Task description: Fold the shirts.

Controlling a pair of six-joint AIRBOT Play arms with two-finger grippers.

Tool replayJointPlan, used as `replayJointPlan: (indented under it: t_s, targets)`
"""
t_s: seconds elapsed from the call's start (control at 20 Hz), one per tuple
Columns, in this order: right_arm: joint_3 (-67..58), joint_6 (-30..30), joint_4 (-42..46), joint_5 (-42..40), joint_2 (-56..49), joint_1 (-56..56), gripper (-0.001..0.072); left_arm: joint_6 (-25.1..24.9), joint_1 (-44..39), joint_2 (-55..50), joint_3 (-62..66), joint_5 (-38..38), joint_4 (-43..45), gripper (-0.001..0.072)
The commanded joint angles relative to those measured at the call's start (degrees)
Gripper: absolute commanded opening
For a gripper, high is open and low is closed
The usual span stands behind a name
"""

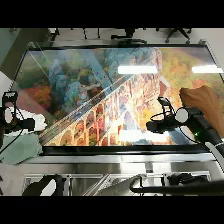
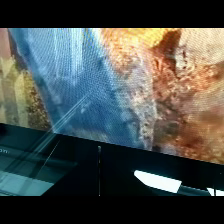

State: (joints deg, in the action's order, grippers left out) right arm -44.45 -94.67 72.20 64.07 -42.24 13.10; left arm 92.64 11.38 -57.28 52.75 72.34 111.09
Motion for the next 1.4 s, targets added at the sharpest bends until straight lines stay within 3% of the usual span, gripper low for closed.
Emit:
replayJointPlan:
  t_s: [0.0, 0.25, 0.45, 0.5, 0.7, 0.9, 1.05, 1.35]
  targets:
    - [0.0, 0.0, 0.0, 0.0, 0.0, 0.1, 0.0025, -2.2, 7.9, -11.0, -0.3, -9.3, -1.7, 0.0696]
    - [0.0, 0.0, 0.0, 0.0, 0.0, 0.1, 0.0025, -3.3, 10.8, -23.0, 0.3, -17.4, -1.2, 0.0696]
    - [0.0, 0.0, 0.0, 0.0, 0.0, 0.1, 0.0025, -3.7, 10.9, -30.3, 7.1, -17.5, -1.3, 0.0693]
    - [0.0, 0.0, 0.0, 0.0, 0.0, 0.1, 0.0025, -3.7, 10.5, -31.8, 9.1, -17.2, -1.4, 0.0604]
    - [0.0, 0.0, 0.0, 0.0, 0.0, 0.1, 0.0025, -4.3, 10.1, -34.5, 14.9, -16.1, -1.7, 0.0017]
    - [0.0, 0.0, 0.0, 0.0, 0.0, 0.1, 0.0025, -5.6, 9.0, -32.9, 22.3, -11.6, -4.5, 0.0013]
    - [0.0, 0.0, 0.0, 0.0, 0.0, 0.1, 0.0025, -10.5, 5.4, -28.0, 29.4, -9.1, -18.3, 0.0012]
    - [0.0, 0.0, -1.6, 0.1, 0.0, 0.1, 0.0025, -14.1, -13.6, -15.1, 42.1, -4.4, -36.6, 0.0012]
